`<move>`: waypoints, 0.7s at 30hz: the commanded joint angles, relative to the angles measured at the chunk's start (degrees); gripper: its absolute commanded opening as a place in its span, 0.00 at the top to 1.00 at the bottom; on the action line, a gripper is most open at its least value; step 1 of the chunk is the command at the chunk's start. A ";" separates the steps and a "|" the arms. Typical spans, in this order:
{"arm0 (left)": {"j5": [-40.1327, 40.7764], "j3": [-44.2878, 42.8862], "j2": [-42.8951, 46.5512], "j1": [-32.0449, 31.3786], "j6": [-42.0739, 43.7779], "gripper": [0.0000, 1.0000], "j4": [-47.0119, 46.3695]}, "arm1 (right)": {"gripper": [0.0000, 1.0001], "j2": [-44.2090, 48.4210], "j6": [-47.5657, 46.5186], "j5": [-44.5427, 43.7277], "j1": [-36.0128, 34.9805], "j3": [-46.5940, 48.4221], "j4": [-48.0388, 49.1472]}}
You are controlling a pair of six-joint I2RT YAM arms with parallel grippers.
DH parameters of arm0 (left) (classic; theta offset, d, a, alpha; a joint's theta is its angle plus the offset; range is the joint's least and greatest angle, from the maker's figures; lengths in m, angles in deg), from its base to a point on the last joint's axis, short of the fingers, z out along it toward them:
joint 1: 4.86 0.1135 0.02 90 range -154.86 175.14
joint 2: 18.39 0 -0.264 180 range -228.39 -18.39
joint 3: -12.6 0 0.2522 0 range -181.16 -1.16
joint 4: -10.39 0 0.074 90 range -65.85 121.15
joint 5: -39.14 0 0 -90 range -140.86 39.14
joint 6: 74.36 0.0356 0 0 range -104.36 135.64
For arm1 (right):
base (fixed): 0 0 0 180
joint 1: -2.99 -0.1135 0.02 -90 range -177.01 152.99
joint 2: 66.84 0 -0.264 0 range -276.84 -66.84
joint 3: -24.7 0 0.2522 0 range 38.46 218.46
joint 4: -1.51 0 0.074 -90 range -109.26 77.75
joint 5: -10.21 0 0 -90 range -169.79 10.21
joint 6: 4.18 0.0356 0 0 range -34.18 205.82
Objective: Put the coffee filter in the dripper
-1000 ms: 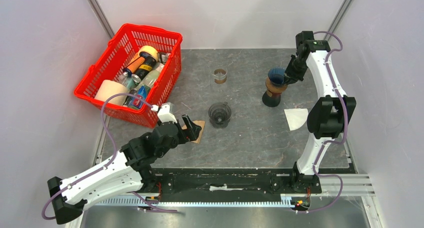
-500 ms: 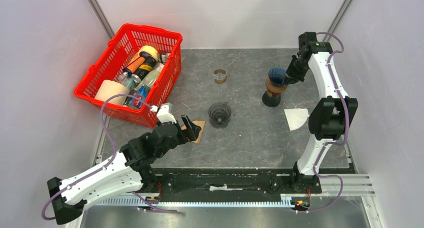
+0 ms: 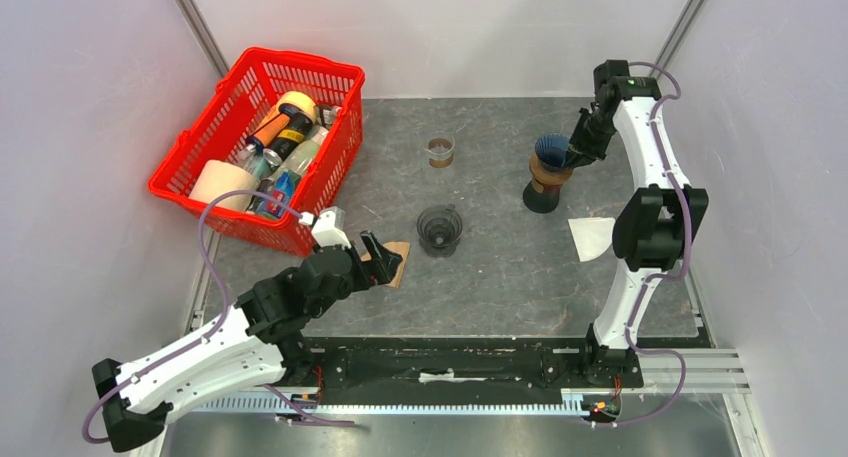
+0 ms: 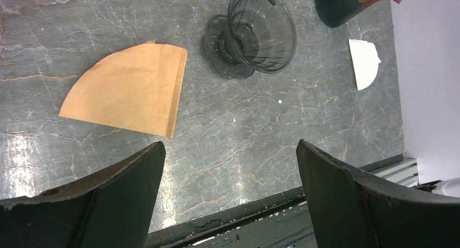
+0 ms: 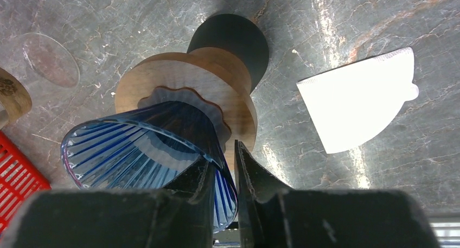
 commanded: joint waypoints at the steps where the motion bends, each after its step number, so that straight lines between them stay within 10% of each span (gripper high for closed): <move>1: -0.41 -1.14 0.56 -0.04 -1.72 0.03 -0.56 | 0.77 -5.86 -2.27 -5.08 -0.30 0.60 -7.80; 21: 1.11 -4.22 -2.62 -0.01 -0.14 0.02 -0.49 | 0.42 -1.54 -2.88 -0.76 -0.29 17.93 -11.08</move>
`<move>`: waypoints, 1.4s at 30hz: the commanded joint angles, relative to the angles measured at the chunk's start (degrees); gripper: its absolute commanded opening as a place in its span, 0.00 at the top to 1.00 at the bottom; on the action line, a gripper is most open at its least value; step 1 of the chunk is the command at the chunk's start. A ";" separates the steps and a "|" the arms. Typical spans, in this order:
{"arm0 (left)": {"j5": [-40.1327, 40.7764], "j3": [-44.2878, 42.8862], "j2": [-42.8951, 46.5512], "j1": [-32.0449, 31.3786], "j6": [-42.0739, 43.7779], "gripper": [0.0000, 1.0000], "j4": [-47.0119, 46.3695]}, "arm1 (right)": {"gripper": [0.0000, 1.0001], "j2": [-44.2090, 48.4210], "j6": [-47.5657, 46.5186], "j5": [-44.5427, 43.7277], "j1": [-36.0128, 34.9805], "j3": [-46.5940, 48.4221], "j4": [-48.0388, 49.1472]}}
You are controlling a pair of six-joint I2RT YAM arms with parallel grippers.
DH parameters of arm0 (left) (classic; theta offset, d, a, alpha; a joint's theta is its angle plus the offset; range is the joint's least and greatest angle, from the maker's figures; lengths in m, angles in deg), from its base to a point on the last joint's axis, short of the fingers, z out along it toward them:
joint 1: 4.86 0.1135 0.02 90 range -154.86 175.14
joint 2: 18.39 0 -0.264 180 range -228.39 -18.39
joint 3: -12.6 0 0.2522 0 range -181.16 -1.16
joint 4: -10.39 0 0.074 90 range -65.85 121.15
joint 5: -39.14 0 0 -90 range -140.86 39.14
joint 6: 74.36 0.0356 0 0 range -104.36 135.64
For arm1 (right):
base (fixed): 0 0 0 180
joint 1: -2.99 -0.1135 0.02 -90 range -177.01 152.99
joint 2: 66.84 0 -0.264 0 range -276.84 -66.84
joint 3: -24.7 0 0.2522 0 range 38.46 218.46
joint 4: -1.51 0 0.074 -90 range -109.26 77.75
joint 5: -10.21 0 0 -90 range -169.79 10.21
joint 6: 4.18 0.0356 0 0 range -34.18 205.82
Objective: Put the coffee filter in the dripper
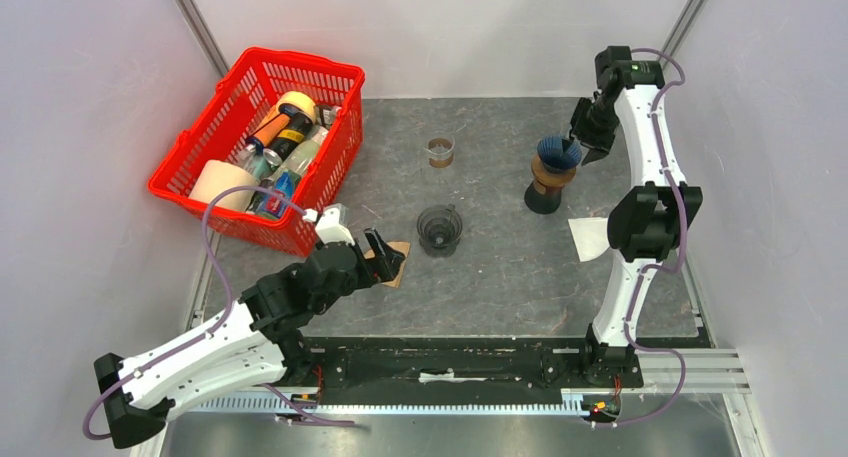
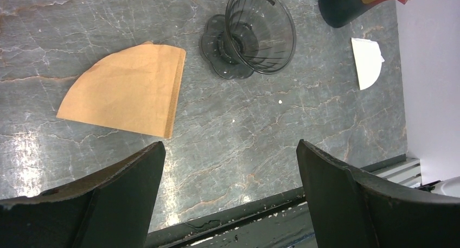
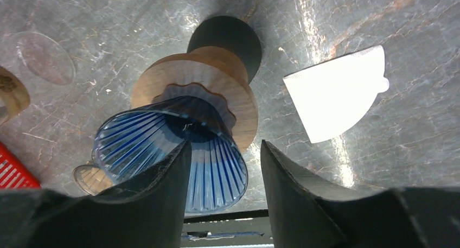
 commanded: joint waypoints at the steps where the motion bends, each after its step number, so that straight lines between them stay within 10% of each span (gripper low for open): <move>1: 1.72 -2.67 0.00 -0.02 -0.12 0.02 -0.46 | 0.40 4.34 -1.93 1.49 -0.04 5.25 -1.09; 7: 5.07 -4.08 0.45 -0.02 -0.64 0.02 3.30 | 0.03 15.04 -1.57 -2.08 -0.01 2.67 3.26; 24: 9.37 -3.68 1.54 0.01 -5.08 0.02 11.28 | 0.03 62.30 6.10 -10.02 0.31 -56.70 39.09; 42: 9.60 0.28 -1.55 0.25 -10.45 0.00 9.99 | 0.03 64.20 8.81 -7.06 0.37 -73.30 36.66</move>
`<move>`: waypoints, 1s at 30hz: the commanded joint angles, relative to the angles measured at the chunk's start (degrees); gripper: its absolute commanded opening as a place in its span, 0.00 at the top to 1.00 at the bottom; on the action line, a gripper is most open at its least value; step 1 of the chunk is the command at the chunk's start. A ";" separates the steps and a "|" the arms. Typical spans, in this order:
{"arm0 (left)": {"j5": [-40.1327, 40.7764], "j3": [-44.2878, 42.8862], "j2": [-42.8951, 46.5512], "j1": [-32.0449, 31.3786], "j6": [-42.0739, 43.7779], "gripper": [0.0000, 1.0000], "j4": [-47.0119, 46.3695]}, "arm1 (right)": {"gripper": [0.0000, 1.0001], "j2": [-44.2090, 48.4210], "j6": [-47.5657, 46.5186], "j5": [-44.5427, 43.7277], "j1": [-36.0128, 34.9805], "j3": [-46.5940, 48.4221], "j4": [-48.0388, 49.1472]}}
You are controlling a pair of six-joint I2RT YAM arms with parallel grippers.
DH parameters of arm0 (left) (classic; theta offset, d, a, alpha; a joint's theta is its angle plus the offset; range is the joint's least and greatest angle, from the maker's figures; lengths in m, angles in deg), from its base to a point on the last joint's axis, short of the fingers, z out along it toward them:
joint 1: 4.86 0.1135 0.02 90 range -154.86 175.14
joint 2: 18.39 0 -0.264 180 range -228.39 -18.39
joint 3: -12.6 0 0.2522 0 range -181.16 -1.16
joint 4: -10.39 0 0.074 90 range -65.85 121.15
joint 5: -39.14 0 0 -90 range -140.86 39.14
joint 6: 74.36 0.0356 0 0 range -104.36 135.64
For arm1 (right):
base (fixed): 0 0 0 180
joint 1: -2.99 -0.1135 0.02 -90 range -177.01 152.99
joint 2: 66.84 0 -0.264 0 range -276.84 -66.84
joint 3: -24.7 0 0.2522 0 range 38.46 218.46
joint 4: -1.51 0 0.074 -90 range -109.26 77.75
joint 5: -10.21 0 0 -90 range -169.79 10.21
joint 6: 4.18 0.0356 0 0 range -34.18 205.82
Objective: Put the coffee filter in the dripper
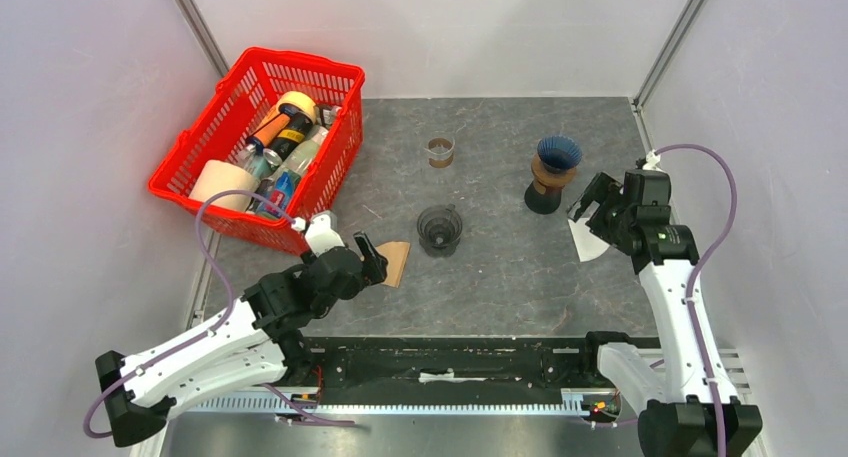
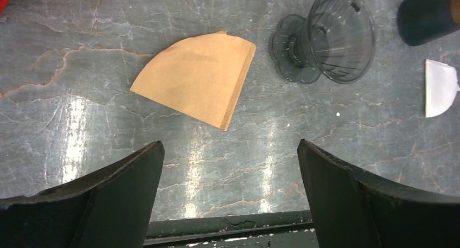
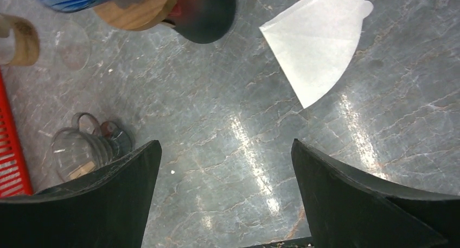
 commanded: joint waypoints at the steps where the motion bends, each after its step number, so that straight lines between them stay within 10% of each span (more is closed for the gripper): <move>1: 1.63 1.28 -1.05 0.31 -3.69 0.00 -2.10 | 0.03 -4.17 2.49 -6.67 0.60 -0.39 -0.78; 14: 1.67 3.33 -2.14 0.62 -2.57 0.00 -3.40 | 0.03 -26.64 8.34 -9.63 13.58 -0.36 0.77; 30: 3.17 5.19 0.28 0.84 1.49 0.00 -5.79 | 0.03 -44.34 6.19 -11.97 11.54 4.53 2.32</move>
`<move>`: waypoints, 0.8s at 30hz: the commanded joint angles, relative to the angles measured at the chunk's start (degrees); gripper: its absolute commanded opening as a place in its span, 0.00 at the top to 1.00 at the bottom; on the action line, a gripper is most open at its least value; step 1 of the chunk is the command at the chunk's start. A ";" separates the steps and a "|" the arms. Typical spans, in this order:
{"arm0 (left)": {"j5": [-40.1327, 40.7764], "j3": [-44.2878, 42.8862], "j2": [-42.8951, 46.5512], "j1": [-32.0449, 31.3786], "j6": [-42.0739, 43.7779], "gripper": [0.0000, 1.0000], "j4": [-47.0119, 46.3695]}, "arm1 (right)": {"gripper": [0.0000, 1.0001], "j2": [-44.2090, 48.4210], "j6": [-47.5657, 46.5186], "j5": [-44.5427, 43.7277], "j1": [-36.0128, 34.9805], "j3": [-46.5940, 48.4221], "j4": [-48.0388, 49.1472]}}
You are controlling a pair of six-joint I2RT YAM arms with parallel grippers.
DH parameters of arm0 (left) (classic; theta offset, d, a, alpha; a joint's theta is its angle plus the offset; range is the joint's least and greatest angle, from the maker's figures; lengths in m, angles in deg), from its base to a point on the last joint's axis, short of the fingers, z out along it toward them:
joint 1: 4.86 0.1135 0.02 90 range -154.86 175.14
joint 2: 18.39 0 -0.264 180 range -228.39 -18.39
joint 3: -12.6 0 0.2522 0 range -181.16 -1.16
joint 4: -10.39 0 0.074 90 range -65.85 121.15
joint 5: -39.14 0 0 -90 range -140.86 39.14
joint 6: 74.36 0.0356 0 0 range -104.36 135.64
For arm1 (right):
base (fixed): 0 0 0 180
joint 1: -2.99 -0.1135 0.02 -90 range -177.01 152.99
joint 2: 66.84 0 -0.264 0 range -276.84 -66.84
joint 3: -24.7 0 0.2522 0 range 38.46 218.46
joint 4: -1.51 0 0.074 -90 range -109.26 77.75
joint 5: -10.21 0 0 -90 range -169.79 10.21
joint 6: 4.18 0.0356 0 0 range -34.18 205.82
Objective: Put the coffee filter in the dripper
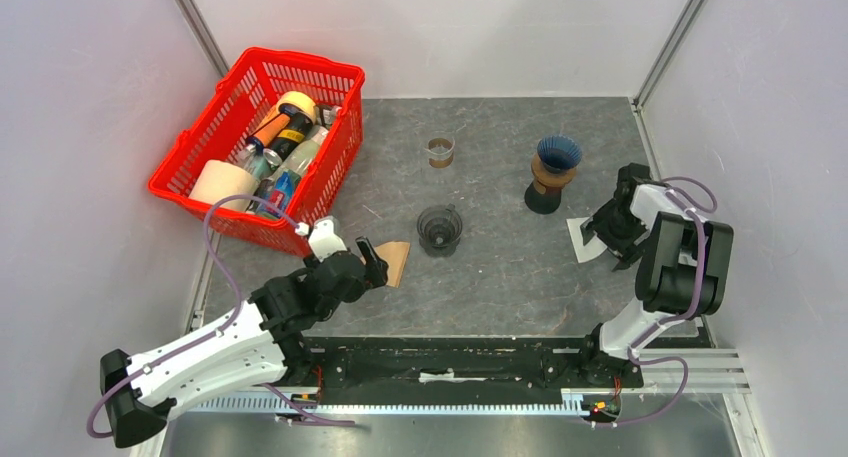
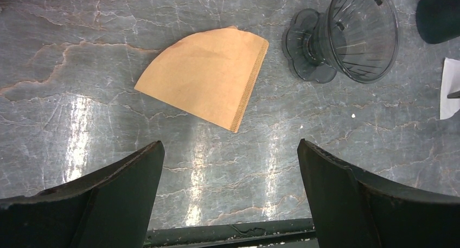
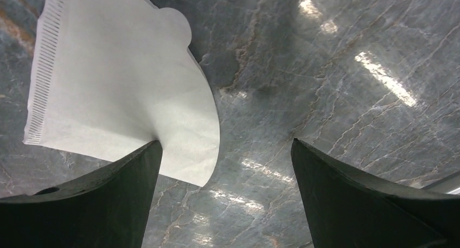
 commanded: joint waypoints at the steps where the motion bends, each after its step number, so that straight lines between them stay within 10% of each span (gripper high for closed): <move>1: 3.39 0.63 0.86 0.44 1.90 0.00 -2.15 | 0.03 -1.99 -0.84 -2.45 -2.13 2.45 0.45; 24: 5.74 0.49 4.52 0.65 0.42 0.00 2.08 | 0.53 -9.62 -0.23 -3.57 -2.68 3.29 1.97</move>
